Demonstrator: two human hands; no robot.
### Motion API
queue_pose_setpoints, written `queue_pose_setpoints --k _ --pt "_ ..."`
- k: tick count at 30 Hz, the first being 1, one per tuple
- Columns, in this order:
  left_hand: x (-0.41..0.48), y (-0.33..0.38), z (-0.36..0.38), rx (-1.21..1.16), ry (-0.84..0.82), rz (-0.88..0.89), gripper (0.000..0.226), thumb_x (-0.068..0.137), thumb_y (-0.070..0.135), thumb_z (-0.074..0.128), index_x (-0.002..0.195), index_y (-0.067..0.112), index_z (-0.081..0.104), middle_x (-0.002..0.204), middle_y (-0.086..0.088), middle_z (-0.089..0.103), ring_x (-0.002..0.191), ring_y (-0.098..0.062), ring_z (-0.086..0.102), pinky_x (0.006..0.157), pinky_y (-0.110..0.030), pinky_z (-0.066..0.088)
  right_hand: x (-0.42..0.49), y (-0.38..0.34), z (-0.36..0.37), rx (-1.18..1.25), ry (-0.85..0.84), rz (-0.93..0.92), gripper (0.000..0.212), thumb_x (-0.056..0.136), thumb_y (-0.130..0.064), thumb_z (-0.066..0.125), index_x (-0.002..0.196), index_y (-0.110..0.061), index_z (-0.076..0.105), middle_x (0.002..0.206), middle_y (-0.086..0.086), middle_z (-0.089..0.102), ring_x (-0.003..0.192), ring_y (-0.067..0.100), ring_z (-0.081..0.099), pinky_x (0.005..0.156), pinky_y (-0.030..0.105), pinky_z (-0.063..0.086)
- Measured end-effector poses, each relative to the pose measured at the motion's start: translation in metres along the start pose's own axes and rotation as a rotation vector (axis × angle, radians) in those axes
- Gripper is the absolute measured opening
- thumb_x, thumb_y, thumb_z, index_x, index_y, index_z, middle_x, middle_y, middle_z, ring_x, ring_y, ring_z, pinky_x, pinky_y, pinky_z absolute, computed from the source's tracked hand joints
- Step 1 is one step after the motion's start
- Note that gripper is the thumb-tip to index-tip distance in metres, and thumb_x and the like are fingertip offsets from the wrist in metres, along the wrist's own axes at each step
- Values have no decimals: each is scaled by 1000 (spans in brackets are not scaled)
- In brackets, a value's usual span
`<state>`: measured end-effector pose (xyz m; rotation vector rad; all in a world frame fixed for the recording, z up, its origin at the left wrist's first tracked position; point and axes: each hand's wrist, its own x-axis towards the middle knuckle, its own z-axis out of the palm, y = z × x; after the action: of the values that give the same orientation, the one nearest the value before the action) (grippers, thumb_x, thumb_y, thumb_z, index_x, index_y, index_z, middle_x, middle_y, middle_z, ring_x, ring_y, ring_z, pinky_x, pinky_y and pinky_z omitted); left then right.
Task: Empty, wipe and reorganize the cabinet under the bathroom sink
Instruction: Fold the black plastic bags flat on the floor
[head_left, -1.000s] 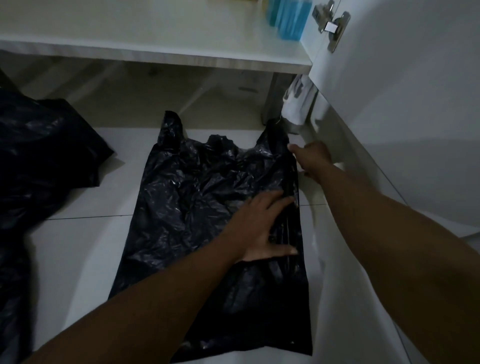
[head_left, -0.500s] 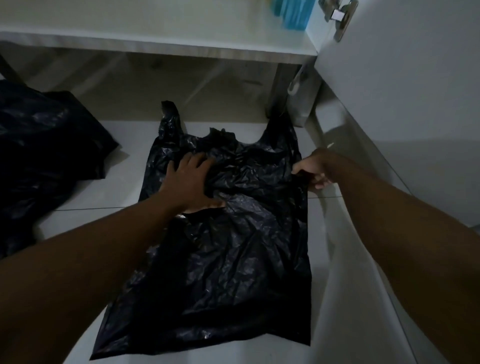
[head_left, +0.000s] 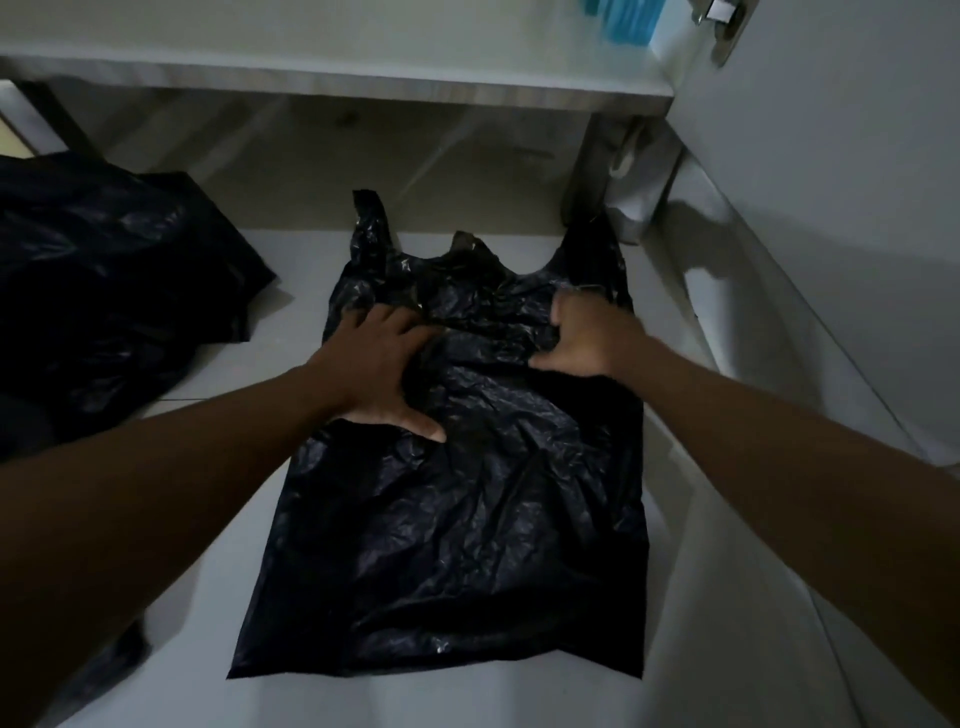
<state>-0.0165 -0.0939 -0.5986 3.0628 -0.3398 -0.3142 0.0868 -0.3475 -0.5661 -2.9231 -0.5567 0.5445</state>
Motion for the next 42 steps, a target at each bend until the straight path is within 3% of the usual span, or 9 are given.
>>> queue_pose_setpoints --k 5,9,12,15,19,25,32,38,42 --pt "-1 9 12 -41 -142 -14 137 46 98 55 156 30 10 163 1 11 150 -25 10 120 -60 6 -18 -24 50 -68 119 -124 69 81 -68 55 129 -19 49 130 8 49 122 32 44 97 48 45" --pt "-4 8 19 -130 197 -61 97 73 85 49 148 26 35 153 -3 33 142 -26 26 118 -54 20 -12 -37 41 -30 160 -154 59 87 -63 50 129 -21 50 129 6 49 123 29 43 96 47 46" --pt "4 -3 18 -256 446 -292 56 89 55 55 132 21 51 134 -8 49 125 -30 42 103 -46 38 -4 -65 38 -19 255 -209 46 90 -53 50 122 -21 53 125 5 50 121 29 44 93 46 45" --pt "20 -22 6 -429 503 -536 39 92 37 55 124 16 56 125 -13 54 117 -33 48 95 -46 44 0 -99 51 1 238 -266 42 92 -47 50 126 -23 51 129 4 48 125 29 38 96 51 39" --pt "43 -58 -5 -666 486 -703 39 91 37 57 122 14 60 120 -14 62 111 -33 59 95 -44 51 8 -123 71 -25 204 -345 50 94 -55 44 135 -26 44 136 3 41 132 29 30 104 58 31" --pt "73 -99 -8 -836 499 -723 45 90 41 64 123 11 65 114 -12 70 104 -27 67 92 -39 56 13 -117 109 4 178 -347 61 93 -67 32 142 -30 33 148 -2 25 142 26 16 115 63 11" --pt "122 -112 -25 -915 481 -755 54 85 54 67 79 0 68 83 -19 71 79 -30 70 75 -40 59 10 -113 117 -14 248 -351 65 93 -68 16 146 -32 25 156 -3 18 147 24 9 117 60 7" --pt "158 -129 -48 -1002 335 -815 50 94 36 58 127 -1 60 124 -17 64 113 -32 62 81 -30 49 7 -113 113 -10 198 -345 65 94 -68 14 148 -32 22 159 -2 15 149 25 2 117 60 4" --pt "166 -142 -59 -1041 381 -842 45 88 32 63 120 0 64 116 -18 66 105 -32 67 66 -32 52 6 -113 111 -7 185 -348 66 94 -68 15 148 -31 21 160 -1 14 150 25 1 117 60 3"
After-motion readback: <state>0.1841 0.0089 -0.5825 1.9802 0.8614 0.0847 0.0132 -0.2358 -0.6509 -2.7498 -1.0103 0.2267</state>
